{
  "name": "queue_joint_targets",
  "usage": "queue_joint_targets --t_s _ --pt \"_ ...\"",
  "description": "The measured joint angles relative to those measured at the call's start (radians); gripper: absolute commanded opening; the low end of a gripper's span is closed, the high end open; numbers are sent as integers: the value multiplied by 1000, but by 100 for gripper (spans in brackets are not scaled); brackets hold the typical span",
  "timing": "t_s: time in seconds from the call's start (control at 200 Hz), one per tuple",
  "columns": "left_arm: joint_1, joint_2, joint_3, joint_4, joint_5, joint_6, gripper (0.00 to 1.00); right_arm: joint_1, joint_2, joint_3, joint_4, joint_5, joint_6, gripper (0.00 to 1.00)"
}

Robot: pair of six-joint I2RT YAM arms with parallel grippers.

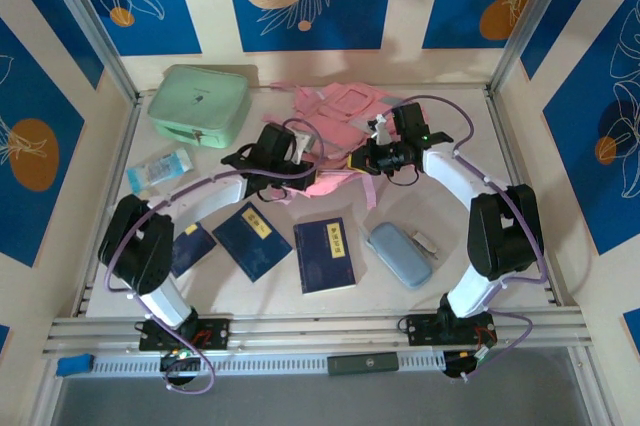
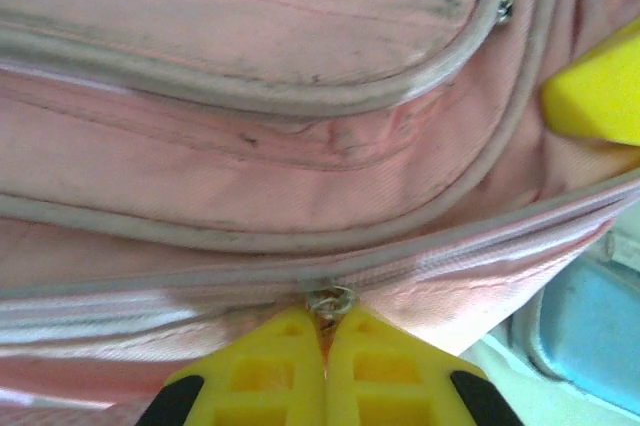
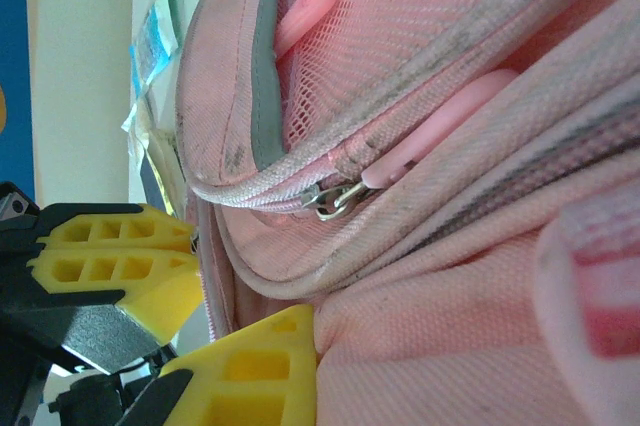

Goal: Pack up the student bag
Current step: Unzip the student bag at the center of the table.

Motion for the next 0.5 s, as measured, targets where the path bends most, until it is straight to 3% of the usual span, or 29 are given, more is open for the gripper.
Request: queue_joint_targets --t_s 0.25,0.5 --pt "2 -69 -61 -42 -27 37 0 -19 3 69 -88 13 -53 14" --pt "-3 -74 -68 -31 -18 -17 0 -40 17 130 -120 39 -34 53"
